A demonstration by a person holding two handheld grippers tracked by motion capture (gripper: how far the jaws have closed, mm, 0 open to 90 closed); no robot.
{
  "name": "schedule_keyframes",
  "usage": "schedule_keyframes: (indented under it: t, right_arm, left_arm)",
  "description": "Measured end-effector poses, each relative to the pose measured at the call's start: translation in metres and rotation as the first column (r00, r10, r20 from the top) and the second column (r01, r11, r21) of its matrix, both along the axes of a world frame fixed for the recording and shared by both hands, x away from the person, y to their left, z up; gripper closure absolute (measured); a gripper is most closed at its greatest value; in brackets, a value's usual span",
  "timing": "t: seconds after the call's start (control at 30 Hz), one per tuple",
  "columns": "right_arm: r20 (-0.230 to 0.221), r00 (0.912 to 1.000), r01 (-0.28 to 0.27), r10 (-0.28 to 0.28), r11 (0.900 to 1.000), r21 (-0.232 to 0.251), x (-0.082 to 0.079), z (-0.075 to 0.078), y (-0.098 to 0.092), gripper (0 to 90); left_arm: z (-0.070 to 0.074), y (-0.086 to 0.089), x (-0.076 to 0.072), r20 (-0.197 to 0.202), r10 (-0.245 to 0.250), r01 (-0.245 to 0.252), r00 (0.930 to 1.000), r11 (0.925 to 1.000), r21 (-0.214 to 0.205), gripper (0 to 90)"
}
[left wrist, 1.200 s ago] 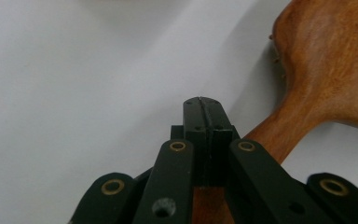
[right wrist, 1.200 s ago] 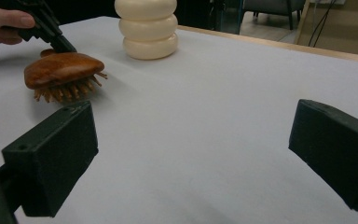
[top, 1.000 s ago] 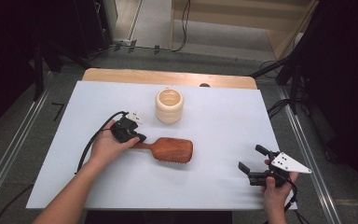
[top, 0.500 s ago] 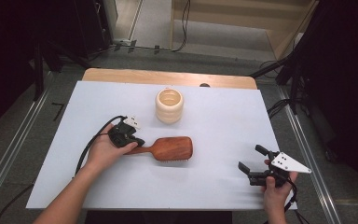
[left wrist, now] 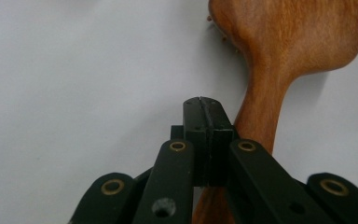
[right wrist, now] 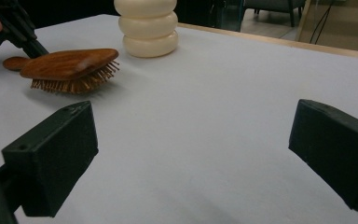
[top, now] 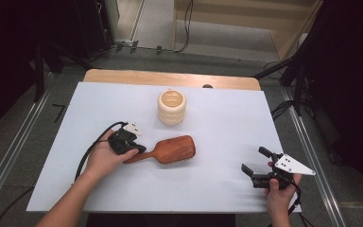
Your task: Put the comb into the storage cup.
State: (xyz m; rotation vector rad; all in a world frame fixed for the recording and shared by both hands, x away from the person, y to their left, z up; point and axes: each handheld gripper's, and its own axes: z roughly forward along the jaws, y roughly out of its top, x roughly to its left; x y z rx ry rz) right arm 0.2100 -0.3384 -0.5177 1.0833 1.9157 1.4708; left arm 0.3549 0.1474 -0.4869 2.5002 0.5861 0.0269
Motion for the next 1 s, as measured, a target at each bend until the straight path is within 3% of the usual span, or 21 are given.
schedule_keyframes:
  t: [0.37, 0.4, 0.53, 0.57, 0.6, 0.67, 0.83, 0.9, 0.93, 0.97, 1.0]
  right_arm:
    - [-0.003, 1.0, 0.003, -0.003, 1.0, -0.003, 0.0, 0.0, 0.0, 0.0]
    - [-0.004, 1.0, 0.003, -0.003, 1.0, -0.003, 0.0, 0.0, 0.0, 0.0]
    - [-0.004, 1.0, 0.003, -0.003, 1.0, -0.003, 0.0, 0.0, 0.0, 0.0]
    - [-0.003, 1.0, 0.003, -0.003, 1.0, -0.002, 0.0, 0.0, 0.0, 0.0]
    - [-0.003, 1.0, 0.003, -0.003, 1.0, -0.002, 0.0, 0.0, 0.0, 0.0]
    - [-0.004, 1.0, 0.002, -0.002, 1.0, -0.002, 0.0, 0.0, 0.0, 0.0]
    - [-0.004, 1.0, 0.002, -0.002, 1.0, -0.003, 0.0, 0.0, 0.0, 0.0]
    - [-0.004, 1.0, 0.003, -0.003, 1.0, -0.002, 0.0, 0.0, 0.0, 0.0]
    - [-0.004, 1.0, 0.003, -0.003, 1.0, -0.002, 0.0, 0.0, 0.0, 0.0]
    - [-0.005, 1.0, 0.003, -0.003, 1.0, -0.003, 0.0, 0.0, 0.0, 0.0]
    - [-0.005, 1.0, 0.003, -0.003, 1.0, -0.003, 0.0, 0.0, 0.0, 0.0]
  left_arm:
    - [0.0, 0.0, -0.009, 0.007, 0.003, -0.003, 1.0, 1.0, 0.005, 89.8]
    - [0.001, 0.001, -0.009, 0.008, 0.026, -0.026, 0.9996, 0.9997, -0.004, 83.1]
    - [0.006, 0.003, -0.008, 0.011, 0.059, -0.059, 0.9982, 0.998, -0.024, 74.8]
    - [0.007, 0.004, -0.008, 0.027, 0.078, -0.078, 0.9966, 0.9968, -0.016, 62.2]
    - [0.009, 0.005, -0.008, 0.027, 0.089, -0.089, 0.9956, 0.9959, -0.019, 60.6]
    - [0.012, 0.008, -0.007, 0.018, 0.084, -0.084, 0.9963, 0.9959, -0.035, 59.4]
    - [0.019, 0.008, -0.012, 0.048, 0.072, -0.072, 0.9962, 0.9973, -0.018, 46.2]
    - [0.019, 0.005, -0.015, 0.061, 0.061, -0.062, 0.9963, 0.9981, 0.003, 30.6]
    - [0.019, 0.003, -0.017, 0.069, 0.055, -0.056, 0.9961, 0.9984, 0.01, 30.6]
    - [0.019, 0.001, -0.018, 0.074, 0.054, -0.055, 0.9958, 0.9983, 0.018, 15.9]
    - [0.018, 0.0, -0.019, 0.072, 0.058, -0.059, 0.9957, 0.9981, 0.015, 15.9]
